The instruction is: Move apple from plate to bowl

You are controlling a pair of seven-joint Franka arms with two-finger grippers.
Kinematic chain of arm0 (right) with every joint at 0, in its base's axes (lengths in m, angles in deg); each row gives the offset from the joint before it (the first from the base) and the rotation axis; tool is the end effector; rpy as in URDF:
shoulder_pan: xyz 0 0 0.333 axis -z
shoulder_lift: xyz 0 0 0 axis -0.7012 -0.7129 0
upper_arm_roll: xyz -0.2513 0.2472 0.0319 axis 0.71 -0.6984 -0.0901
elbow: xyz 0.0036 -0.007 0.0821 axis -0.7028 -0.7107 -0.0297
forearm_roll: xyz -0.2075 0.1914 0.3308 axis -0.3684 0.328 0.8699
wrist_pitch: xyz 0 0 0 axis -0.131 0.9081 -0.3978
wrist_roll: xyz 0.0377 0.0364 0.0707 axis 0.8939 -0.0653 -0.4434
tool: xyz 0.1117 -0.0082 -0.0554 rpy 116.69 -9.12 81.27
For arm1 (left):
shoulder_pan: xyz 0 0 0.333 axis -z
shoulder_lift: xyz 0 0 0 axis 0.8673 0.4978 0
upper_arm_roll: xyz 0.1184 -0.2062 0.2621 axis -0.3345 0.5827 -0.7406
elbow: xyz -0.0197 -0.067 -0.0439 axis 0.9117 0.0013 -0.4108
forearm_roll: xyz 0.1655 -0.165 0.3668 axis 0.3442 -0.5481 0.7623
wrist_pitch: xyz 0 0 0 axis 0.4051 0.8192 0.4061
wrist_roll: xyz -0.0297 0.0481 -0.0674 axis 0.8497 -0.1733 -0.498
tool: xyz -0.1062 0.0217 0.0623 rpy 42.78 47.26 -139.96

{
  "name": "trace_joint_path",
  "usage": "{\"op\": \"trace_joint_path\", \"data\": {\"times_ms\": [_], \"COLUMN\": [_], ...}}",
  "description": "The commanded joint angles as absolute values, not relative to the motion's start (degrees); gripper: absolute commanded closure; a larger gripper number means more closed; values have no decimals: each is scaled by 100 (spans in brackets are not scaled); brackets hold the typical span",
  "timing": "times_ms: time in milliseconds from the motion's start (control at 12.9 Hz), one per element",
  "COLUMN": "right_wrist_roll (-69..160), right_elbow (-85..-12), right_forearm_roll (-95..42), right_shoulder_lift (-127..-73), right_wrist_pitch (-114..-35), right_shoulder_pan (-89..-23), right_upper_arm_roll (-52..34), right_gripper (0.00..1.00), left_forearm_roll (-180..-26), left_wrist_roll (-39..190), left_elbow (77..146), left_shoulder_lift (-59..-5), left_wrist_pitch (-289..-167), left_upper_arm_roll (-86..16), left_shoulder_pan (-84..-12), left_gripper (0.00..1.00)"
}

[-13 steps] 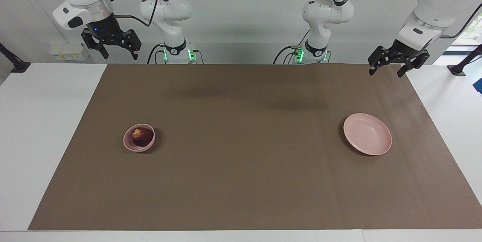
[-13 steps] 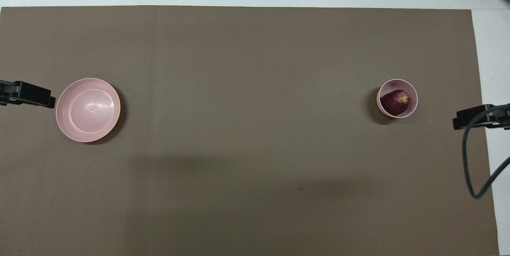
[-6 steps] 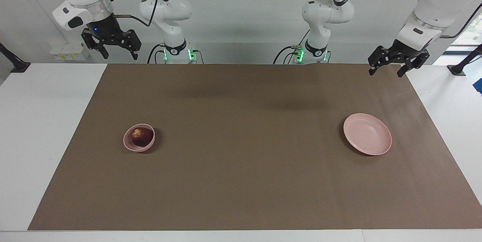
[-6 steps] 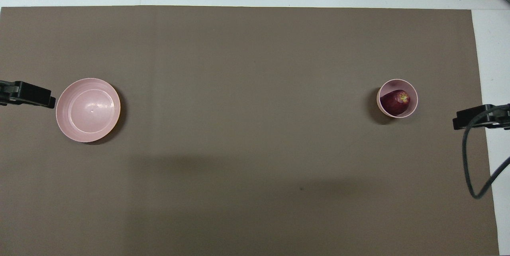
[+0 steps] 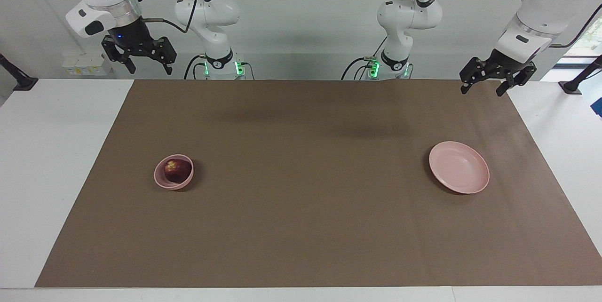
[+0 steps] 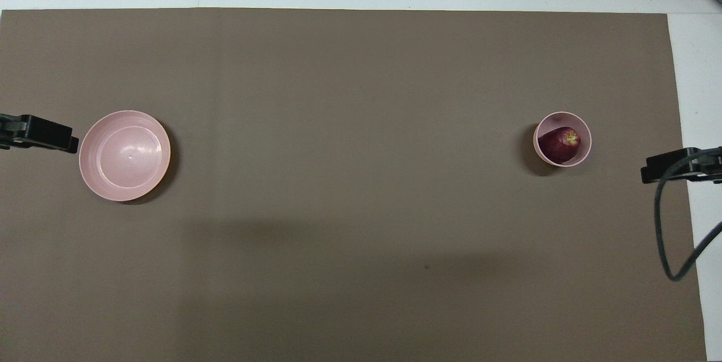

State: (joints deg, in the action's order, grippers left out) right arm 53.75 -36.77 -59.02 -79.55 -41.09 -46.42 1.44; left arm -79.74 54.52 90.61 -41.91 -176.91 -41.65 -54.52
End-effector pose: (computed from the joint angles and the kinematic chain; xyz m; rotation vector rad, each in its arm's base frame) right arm 0.5520 -0.0179 0.6695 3.1142 -0.0453 -0.0861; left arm 0.5941 -0.0207 0.6533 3.1088 -0.1966 -0.0301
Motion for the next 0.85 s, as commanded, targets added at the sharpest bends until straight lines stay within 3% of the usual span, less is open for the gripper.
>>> {"op": "trace_joint_path", "data": {"times_ms": [0, 772], "right_wrist_roll": [5259, 5356], "right_elbow": [-3802, -3714], "right_forearm_roll": [-5801, -5721], "right_shoulder_lift": [-7859, -7885], "right_wrist_pitch": [-4251, -4171], "right_shoulder_pan": [-4576, -4541], "right_upper_arm_roll": [128, 146], "right_gripper": [0, 0], "left_forearm_roll": [-8045, -8045], "left_wrist_roll": [5441, 5441], "left_elbow": [9153, 9153], "left_shoulder_lift": [-4301, -4300], "left_wrist_pitch": [-17639, -17639], "left_upper_arm_roll": [-4147, -4147], "left_shoulder_pan": [-5496, -5496], "left_gripper": [0, 0]}}
